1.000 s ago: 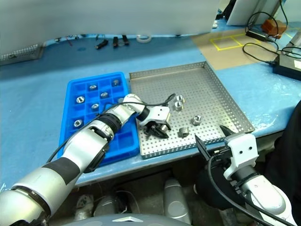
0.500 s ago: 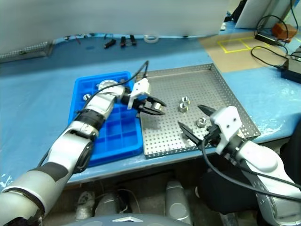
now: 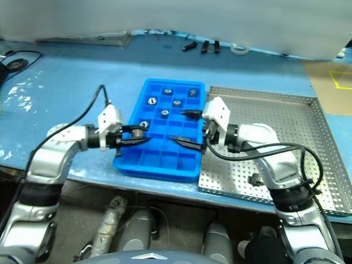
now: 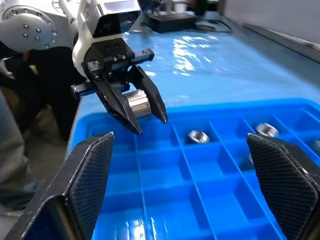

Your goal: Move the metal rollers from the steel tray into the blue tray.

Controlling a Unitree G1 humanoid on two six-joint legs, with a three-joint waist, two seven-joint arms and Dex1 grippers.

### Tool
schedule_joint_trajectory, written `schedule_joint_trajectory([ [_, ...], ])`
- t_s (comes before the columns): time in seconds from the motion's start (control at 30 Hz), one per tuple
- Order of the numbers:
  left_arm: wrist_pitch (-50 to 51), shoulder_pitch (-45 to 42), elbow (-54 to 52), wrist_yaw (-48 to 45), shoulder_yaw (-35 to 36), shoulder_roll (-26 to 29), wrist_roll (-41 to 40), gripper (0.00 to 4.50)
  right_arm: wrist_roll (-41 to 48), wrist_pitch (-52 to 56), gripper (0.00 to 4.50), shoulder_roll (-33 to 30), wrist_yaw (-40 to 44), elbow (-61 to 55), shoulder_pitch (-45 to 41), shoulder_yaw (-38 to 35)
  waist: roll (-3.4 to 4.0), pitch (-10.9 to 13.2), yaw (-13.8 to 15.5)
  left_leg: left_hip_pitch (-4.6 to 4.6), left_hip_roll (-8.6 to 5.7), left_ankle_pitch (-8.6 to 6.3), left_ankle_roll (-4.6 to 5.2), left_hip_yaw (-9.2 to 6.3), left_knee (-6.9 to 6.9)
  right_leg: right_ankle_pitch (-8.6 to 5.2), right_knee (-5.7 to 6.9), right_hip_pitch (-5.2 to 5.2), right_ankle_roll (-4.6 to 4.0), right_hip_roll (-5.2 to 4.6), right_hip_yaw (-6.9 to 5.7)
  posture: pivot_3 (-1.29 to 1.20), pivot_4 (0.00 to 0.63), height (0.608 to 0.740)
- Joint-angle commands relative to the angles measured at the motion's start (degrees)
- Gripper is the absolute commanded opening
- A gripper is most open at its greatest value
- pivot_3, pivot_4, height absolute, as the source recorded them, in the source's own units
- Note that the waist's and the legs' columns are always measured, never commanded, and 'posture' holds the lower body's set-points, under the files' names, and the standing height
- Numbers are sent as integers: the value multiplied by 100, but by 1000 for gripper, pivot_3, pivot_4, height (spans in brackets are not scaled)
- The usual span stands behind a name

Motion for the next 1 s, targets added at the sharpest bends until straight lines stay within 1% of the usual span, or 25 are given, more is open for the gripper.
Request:
schedule_joint_trajectory([
  [0.03,156,274,-572,324,137,122,-232,1277,-68,-298,4500,91,279,174,-182,84,0,0,73,0,0,6,-9,-1,-4,0,1,2,1,0,-7,298,150,740],
  [0.13,202,555,-720,598,40,150,-230,1277,-167,-462,4500,165,448,377,-245,160,0,0,141,8,0,23,-32,-5,-22,0,1,-1,4,6,-8,317,150,740],
  [0.23,281,639,-693,845,-52,136,-209,1277,-216,-519,4500,202,531,472,-267,149,0,0,166,8,4,47,-68,-35,-47,1,7,-2,7,11,-17,316,150,740],
  [0.33,467,677,-634,1000,-73,196,-250,1277,-259,-532,4500,208,568,478,-241,133,0,0,164,4,14,66,-96,-88,-59,2,13,-2,8,41,-20,312,150,740],
  [0.4,576,686,-588,1055,-58,245,-304,1277,-273,-514,4500,201,573,447,-203,109,0,0,158,4,37,78,-115,-96,-62,2,13,-4,8,70,-23,299,150,740],
  [0.47,673,663,-531,1029,-68,286,-401,2013,-298,-502,4500,189,551,402,-150,90,0,0,152,3,71,87,-129,-99,-65,2,12,-10,8,100,-24,276,150,740],
  [0.5,657,648,-506,1004,-96,316,-415,2245,-300,-483,4500,196,518,386,-134,74,0,0,147,2,84,91,-137,-99,-67,2,12,-15,8,109,-24,268,150,740],
  [0.63,433,384,-249,1083,-306,292,-289,3568,-282,-375,4500,178,387,221,-56,8,1,0,148,6,90,110,-165,-99,-103,1,13,-25,5,117,-25,237,150,740],
  [0.77,304,-78,54,966,-489,215,-390,3568,-267,-232,4500,120,178,-41,73,-95,1,-1,128,6,87,113,-167,-99,-101,2,16,-25,5,116,-23,162,150,740],
  [0.8,280,-198,131,939,-532,184,-406,3568,-260,-196,4500,104,120,-108,111,-129,1,-1,125,8,86,122,-181,-99,-100,2,18,-24,5,116,-23,149,150,740],
  [0.93,69,-1014,844,572,-878,-74,-401,3568,-165,108,4500,-36,-297,-607,412,-492,1,-1,98,10,85,129,-187,-98,-100,2,26,-23,5,116,-19,47,150,740],
  [1.0,-227,-1476,1444,319,-1196,-317,-249,3568,-163,254,4500,-148,-551,-920,689,-774,1,-1,71,13,83,131,-187,-95,-97,3,31,-23,5,117,-15,-43,150,740],
])
